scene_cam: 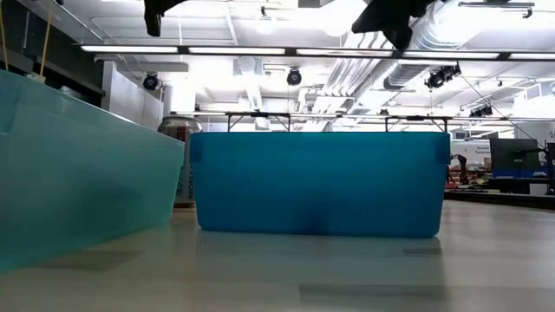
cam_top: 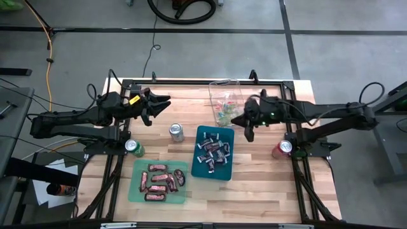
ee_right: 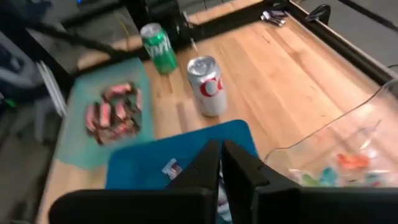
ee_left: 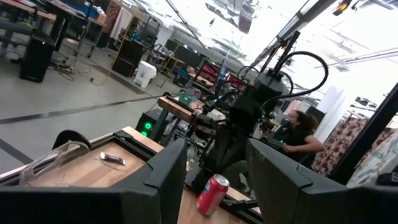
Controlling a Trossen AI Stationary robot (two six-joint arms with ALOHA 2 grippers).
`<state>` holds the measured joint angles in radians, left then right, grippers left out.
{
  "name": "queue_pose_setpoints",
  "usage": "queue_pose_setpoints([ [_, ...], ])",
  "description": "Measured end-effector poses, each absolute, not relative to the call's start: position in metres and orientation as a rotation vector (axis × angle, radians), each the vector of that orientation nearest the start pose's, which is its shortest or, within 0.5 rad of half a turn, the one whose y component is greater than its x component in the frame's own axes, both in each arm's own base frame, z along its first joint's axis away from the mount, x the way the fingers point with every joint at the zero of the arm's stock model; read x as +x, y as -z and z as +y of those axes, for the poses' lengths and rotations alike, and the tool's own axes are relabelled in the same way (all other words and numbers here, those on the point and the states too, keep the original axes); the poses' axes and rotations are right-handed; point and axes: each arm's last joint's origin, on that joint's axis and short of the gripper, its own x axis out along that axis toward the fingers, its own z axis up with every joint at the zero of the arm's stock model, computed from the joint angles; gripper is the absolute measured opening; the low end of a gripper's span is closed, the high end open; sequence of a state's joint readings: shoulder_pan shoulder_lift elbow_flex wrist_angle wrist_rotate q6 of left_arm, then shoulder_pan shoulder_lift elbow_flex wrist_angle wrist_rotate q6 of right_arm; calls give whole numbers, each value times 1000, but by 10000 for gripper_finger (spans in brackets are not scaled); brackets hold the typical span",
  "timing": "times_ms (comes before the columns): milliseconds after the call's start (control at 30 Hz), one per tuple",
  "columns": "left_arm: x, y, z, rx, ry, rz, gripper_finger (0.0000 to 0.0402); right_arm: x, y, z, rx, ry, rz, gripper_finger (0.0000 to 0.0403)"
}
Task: Sort candy
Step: Put the brown-white chocolate into the blue bin
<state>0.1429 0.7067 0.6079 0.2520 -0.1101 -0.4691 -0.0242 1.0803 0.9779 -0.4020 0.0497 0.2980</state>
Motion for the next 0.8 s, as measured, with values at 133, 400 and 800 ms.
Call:
queue_pose_setpoints([
  [133, 162, -325, 27, -463, -213, -208, 152, 217, -314, -5, 366, 151, 425, 3],
  [400, 174, -320, 32, -537, -333, -224, 152, 209, -315, -8, 398, 182, 395, 2],
  [800, 205, -301, 131, -535, -912, 539, 152, 209, -318, -35, 487, 364, 310, 1],
])
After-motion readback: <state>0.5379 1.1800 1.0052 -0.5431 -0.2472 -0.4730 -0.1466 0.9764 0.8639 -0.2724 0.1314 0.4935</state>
